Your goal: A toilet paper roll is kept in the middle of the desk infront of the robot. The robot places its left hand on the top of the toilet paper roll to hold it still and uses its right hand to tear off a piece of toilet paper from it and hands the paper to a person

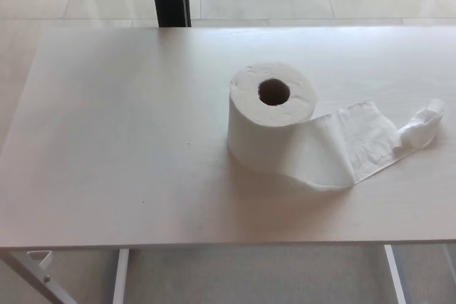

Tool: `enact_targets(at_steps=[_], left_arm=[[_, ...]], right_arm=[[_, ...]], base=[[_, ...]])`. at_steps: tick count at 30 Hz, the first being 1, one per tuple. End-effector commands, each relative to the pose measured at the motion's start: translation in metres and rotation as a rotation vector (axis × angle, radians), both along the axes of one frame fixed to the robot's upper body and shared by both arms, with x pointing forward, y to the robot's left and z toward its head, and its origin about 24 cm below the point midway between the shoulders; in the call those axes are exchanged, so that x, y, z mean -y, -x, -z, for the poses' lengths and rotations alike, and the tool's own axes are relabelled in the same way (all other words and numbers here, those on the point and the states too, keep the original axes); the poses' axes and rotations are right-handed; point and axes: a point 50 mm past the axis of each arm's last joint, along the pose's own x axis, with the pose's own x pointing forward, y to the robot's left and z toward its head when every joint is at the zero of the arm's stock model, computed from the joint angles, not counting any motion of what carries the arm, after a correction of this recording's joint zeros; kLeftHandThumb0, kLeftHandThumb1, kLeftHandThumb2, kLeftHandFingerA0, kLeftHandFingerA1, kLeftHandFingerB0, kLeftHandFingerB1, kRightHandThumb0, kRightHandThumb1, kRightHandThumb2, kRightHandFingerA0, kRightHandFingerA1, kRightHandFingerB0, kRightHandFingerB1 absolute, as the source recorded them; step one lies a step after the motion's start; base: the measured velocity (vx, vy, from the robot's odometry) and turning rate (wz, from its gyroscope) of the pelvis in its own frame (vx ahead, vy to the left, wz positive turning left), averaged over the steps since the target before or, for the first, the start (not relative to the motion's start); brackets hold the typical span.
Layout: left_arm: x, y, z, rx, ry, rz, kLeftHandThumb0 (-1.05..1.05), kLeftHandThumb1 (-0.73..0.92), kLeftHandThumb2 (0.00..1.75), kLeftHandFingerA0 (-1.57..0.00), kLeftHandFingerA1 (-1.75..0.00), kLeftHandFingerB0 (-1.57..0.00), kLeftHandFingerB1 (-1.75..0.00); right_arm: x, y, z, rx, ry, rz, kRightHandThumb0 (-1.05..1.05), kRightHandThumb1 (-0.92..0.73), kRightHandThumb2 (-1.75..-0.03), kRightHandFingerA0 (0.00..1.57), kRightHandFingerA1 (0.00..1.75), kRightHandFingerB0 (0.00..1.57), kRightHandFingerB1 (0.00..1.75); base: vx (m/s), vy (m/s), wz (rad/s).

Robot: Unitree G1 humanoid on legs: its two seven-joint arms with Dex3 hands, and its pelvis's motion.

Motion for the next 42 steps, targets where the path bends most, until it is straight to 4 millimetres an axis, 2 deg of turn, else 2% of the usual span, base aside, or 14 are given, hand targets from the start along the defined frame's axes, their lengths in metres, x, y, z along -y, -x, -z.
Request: enact_targets(at_steps=[1, 6, 7, 11, 16, 20, 22, 31, 35, 36, 37, 39, 40, 42], left_arm=[[-0.009, -0.009, -0.012, 0.113, 0.025, 0.020, -0.59, 0.68, 0.60, -0.50, -0.57, -0.50, -0.46], [-0.023, -0.019, -0.026, 0.216, 0.005, -0.049, -0.51, 0.67, 0.60, -0.67, -0.57, -0.56, -0.48], [-0.031, -0.026, -0.033, 0.253, -0.021, -0.048, -0.46, 0.52, 0.95, -0.65, -0.71, -0.46, -0.60], [-0.065, -0.060, -0.071, 0.574, -0.191, -0.205, -0.56, 0.67, 0.60, -0.58, -0.67, -0.54, -0.49], [-0.109, -0.119, -0.142, 0.966, -0.415, -0.323, -0.49, 0.73, 0.62, -0.63, -0.72, -0.49, -0.43], [-0.118, -0.197, -0.236, 1.281, -0.574, -0.195, -0.57, 0.57, 0.92, -0.47, -0.76, -0.32, -0.53], [-0.107, -0.228, -0.269, 1.360, -0.630, -0.086, -0.54, 0.71, 0.62, -0.30, -0.61, -0.42, -0.40], [0.020, -0.357, -0.379, 1.704, -0.612, 0.478, -0.59, 0.66, 0.61, -0.43, -0.65, -0.41, -0.46], [0.093, -0.392, -0.400, 1.754, -0.583, 0.757, -0.60, 0.67, 0.60, -0.38, -0.57, -0.32, -0.44], [0.106, -0.398, -0.399, 1.773, -0.548, 0.807, -0.55, 0.68, 0.60, -0.39, -0.55, -0.32, -0.44], [0.115, -0.401, -0.399, 1.777, -0.551, 0.852, -0.58, 0.69, 0.60, -0.39, -0.62, -0.34, -0.44], [0.137, -0.405, -0.399, 1.750, -0.558, 0.945, -0.58, 0.69, 0.61, -0.41, -0.59, -0.35, -0.43], [0.149, -0.407, -0.395, 1.738, -0.549, 0.995, -0.57, 0.66, 0.60, -0.41, -0.57, -0.34, -0.43], [0.178, -0.412, -0.379, 1.674, -0.550, 1.146, -0.56, 0.68, 0.60, -0.40, -0.54, -0.37, -0.42]], right_arm=[[0.004, 0.000, -0.007, 0.078, -0.052, -0.003, -0.49, -0.70, -0.61, 0.53, 0.47, 0.40, 0.34], [0.011, -0.005, -0.022, 0.189, -0.046, 0.007, -0.52, -0.70, -0.61, 0.41, 0.48, 0.35, 0.33], [0.015, -0.010, -0.028, 0.234, -0.031, 0.017, -0.52, -0.70, -0.61, 0.38, 0.47, 0.33, 0.32], [0.035, -0.043, -0.070, 0.465, 0.071, 0.069, -0.63, -0.69, -0.61, 0.15, 0.44, 0.15, 0.27], [0.057, -0.079, -0.136, 0.685, 0.227, 0.107, -0.84, -0.60, -0.95, 0.02, 0.47, 0.12, 0.18], [0.051, -0.127, -0.211, 1.022, 0.303, 0.011, -0.37, -0.43, -1.01, 0.01, 0.51, 0.00, 0.50], [0.039, -0.147, -0.236, 1.138, 0.331, -0.074, -0.76, -0.53, -0.90, 0.17, 0.53, 0.12, 0.41], [-0.065, -0.233, -0.308, 1.383, 0.274, -0.483, -0.69, -0.65, -0.60, 0.22, 0.39, 0.24, 0.29], [-0.117, -0.264, -0.301, 1.334, 0.253, -0.748, -0.71, -0.67, -0.59, 0.20, 0.42, 0.18, 0.29], [-0.127, -0.269, -0.298, 1.313, 0.255, -0.817, -0.38, -0.44, -1.01, 0.03, 0.52, 0.00, 0.49], [-0.134, -0.271, -0.294, 1.302, 0.247, -0.856, -0.63, -0.69, -0.61, 0.16, 0.42, 0.16, 0.30], [-0.150, -0.277, -0.284, 1.271, 0.156, -0.895, -0.37, -0.43, -1.00, 0.03, 0.51, 0.00, 0.48], [-0.159, -0.279, -0.277, 1.243, 0.169, -0.936, -0.66, -0.68, -0.60, 0.20, 0.38, 0.18, 0.27], [-0.182, -0.289, -0.251, 1.163, 0.120, -0.998, -0.67, -0.62, -0.58, 0.26, 0.38, 0.24, 0.28]], base=[[0.00, 0.000, 0.00], [0.00, 0.000, 0.00], [0.00, 0.000, 0.00], [0.00, 0.000, 0.00], [0.00, 0.000, 0.00], [0.00, 0.000, 0.02], [0.00, 0.000, 0.00], [0.00, 0.000, 0.00], [0.00, 0.000, 0.00], [0.00, 0.000, 0.00], [0.00, 0.000, 0.00], [0.00, 0.000, 0.00], [0.00, 0.000, 0.00], [0.00, 0.000, 0.00]])
